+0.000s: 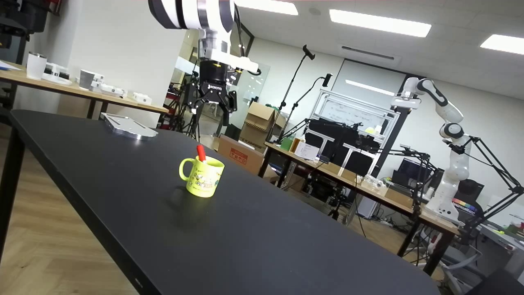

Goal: Take the marker out of the mug and place it on the table

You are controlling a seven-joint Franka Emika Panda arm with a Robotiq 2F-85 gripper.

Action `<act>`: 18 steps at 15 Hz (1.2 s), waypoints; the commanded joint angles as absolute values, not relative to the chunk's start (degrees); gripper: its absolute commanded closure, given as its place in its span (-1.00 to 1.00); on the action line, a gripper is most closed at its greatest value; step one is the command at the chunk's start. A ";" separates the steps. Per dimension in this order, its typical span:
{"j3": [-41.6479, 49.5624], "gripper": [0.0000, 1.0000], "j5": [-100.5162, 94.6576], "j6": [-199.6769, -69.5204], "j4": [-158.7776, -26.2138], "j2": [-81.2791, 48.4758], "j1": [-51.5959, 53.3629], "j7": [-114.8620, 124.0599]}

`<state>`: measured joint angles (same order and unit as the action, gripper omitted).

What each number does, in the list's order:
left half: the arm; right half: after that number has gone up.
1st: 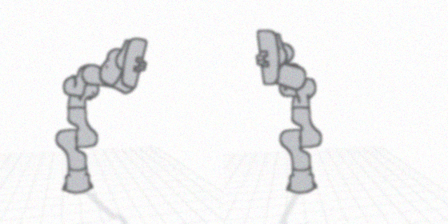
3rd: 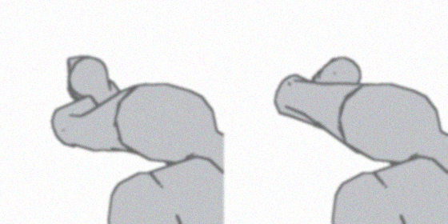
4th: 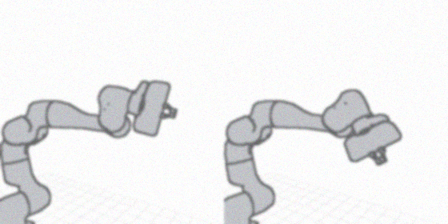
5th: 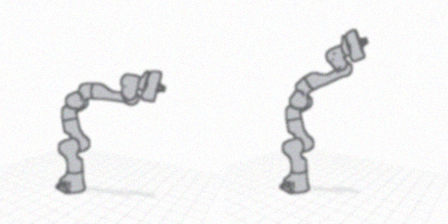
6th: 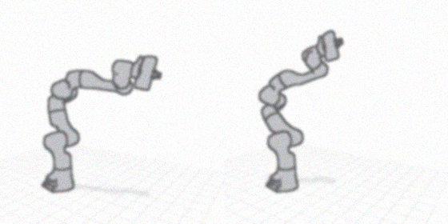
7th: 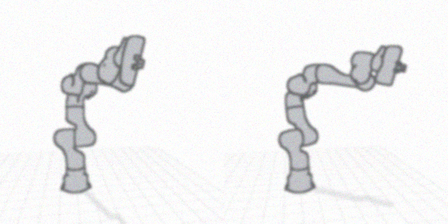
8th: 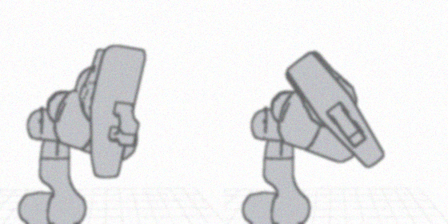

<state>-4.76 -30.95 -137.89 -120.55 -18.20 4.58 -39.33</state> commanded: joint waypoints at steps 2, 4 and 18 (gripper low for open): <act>-5.02 -1.00 -30.61 -138.97 -120.47 -19.45 4.65 -40.85; -5.03 -1.00 -30.55 -139.17 -120.48 -20.11 4.66 -40.99; -2.64 -1.00 -32.39 -152.73 -119.79 -25.30 4.67 -37.72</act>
<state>-3.43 -31.40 -150.00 -120.62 -23.84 4.34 -40.20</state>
